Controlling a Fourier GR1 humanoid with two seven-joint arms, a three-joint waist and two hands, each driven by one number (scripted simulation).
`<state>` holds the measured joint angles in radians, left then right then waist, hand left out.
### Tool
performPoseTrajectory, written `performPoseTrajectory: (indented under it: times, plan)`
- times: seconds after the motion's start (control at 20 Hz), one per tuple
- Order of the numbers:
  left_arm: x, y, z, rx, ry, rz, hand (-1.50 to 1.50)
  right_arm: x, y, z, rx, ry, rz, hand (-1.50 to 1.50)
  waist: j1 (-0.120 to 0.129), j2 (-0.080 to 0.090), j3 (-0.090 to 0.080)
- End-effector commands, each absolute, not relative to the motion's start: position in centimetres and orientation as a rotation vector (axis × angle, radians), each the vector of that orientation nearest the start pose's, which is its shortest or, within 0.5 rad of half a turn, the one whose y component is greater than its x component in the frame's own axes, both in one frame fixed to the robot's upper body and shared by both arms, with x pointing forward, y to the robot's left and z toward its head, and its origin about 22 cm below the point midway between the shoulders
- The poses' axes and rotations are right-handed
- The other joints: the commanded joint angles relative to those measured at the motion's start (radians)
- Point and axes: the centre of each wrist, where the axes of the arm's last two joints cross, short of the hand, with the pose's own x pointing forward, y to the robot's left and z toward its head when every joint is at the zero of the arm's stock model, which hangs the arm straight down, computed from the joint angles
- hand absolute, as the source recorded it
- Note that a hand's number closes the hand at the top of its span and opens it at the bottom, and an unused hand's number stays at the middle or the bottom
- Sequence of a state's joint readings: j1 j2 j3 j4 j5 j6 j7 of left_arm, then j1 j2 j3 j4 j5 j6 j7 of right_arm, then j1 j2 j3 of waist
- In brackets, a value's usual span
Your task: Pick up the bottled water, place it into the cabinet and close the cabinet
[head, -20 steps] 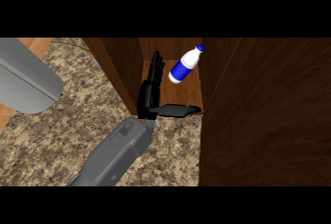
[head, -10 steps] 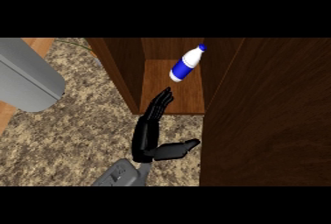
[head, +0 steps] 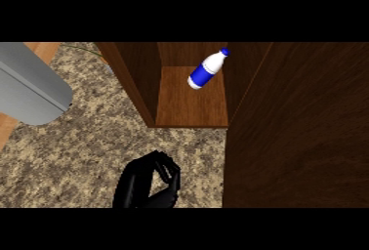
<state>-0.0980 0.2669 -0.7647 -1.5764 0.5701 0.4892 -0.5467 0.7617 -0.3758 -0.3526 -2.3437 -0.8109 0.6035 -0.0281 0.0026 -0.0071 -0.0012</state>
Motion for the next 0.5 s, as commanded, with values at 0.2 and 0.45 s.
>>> performPoseTrajectory:
  times: [0.2, 0.45]
  plan:
    - [16.7, 17.6, -0.3, -0.33, -1.813, -0.013, 1.5, 5.8, -30.6, 16.7, 0.455, -1.736, 0.512, 1.5, 0.004, 0.0, -0.001]
    - [16.9, 22.3, 1.7, -0.285, -1.851, -0.022, 1.5, 5.4, -29.8, 17.5, 0.553, -1.766, 0.59, 1.5, -0.002, -0.005, -0.003]
